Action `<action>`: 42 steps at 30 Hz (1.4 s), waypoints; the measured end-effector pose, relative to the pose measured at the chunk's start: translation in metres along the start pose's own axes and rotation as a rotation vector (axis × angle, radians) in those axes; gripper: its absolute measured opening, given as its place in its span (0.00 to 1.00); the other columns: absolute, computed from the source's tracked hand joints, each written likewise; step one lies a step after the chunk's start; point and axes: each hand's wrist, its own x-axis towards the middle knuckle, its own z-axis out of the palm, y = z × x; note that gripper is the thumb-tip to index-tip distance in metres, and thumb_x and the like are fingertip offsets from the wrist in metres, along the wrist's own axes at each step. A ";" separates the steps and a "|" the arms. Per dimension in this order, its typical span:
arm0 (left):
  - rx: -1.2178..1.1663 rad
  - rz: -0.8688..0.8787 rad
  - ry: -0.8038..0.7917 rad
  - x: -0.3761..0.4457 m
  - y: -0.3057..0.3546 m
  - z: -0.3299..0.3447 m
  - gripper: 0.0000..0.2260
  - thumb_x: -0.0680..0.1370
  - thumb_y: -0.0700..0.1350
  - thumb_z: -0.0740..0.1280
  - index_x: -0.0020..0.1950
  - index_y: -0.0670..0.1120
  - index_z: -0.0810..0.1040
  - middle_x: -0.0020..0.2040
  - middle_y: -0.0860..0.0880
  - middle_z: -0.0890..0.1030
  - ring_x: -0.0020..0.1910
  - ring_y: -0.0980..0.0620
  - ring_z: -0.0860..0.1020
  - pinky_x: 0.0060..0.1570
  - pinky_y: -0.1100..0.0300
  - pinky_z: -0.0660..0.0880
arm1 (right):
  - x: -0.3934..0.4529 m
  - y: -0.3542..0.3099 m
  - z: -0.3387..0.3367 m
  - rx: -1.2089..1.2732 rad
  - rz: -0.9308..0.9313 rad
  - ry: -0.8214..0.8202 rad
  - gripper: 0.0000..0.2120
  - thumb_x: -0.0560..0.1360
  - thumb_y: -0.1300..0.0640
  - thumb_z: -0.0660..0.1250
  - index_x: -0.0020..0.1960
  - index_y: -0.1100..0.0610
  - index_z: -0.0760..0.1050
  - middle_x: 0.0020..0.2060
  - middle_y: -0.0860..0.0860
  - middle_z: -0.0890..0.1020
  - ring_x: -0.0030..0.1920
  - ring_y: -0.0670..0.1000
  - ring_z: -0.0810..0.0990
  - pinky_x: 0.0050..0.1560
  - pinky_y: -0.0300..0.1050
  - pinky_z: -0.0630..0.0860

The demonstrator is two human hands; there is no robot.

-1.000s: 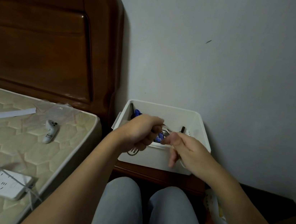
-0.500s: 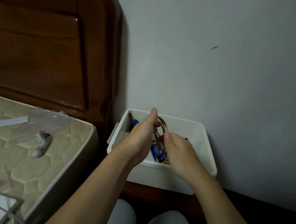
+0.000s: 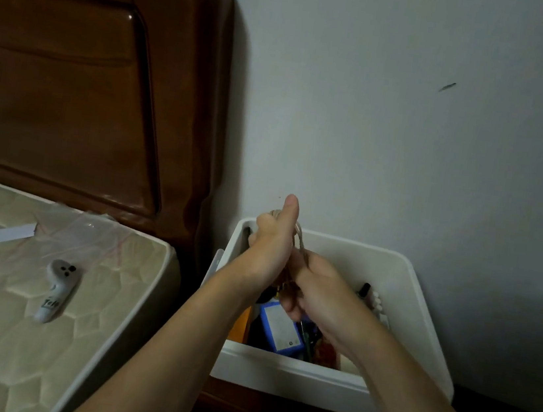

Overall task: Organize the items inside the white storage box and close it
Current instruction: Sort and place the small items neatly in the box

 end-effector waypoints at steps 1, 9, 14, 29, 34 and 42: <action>-0.005 -0.029 0.002 0.007 -0.001 -0.003 0.29 0.82 0.71 0.49 0.65 0.51 0.73 0.72 0.35 0.73 0.72 0.35 0.71 0.74 0.37 0.66 | 0.008 0.001 -0.001 -0.026 -0.006 -0.006 0.18 0.86 0.40 0.56 0.50 0.52 0.76 0.28 0.49 0.76 0.26 0.46 0.70 0.28 0.40 0.68; -0.063 -0.031 0.044 0.062 -0.022 -0.011 0.28 0.69 0.77 0.54 0.50 0.55 0.74 0.55 0.47 0.82 0.56 0.50 0.81 0.62 0.50 0.75 | 0.058 0.005 -0.007 -0.100 0.031 -0.045 0.18 0.87 0.42 0.55 0.51 0.54 0.73 0.30 0.46 0.66 0.25 0.44 0.63 0.24 0.39 0.62; 0.118 -0.007 -0.069 0.083 -0.046 -0.026 0.35 0.72 0.77 0.55 0.62 0.52 0.79 0.63 0.48 0.82 0.67 0.47 0.78 0.74 0.43 0.65 | 0.076 0.012 -0.023 -0.477 -0.026 0.067 0.20 0.88 0.45 0.52 0.50 0.57 0.75 0.32 0.48 0.72 0.31 0.48 0.71 0.38 0.50 0.68; 0.868 -0.036 0.314 0.071 -0.102 -0.050 0.25 0.84 0.40 0.60 0.80 0.44 0.59 0.73 0.41 0.70 0.68 0.38 0.73 0.62 0.42 0.76 | 0.134 0.036 -0.028 -1.343 0.239 -0.185 0.08 0.83 0.62 0.62 0.58 0.60 0.79 0.49 0.55 0.80 0.48 0.55 0.78 0.47 0.44 0.74; 0.871 -0.050 0.324 0.076 -0.107 -0.049 0.31 0.82 0.40 0.60 0.84 0.46 0.52 0.77 0.41 0.66 0.72 0.37 0.70 0.64 0.41 0.73 | 0.154 0.026 -0.005 -1.558 0.319 -0.259 0.10 0.81 0.62 0.65 0.60 0.60 0.80 0.45 0.52 0.78 0.47 0.55 0.78 0.47 0.49 0.77; 0.864 -0.042 0.329 0.080 -0.111 -0.049 0.31 0.81 0.39 0.60 0.83 0.43 0.54 0.77 0.39 0.66 0.72 0.35 0.69 0.64 0.42 0.72 | 0.186 0.023 0.045 -1.861 0.416 -0.440 0.21 0.83 0.57 0.65 0.76 0.56 0.72 0.70 0.53 0.75 0.70 0.57 0.75 0.60 0.52 0.76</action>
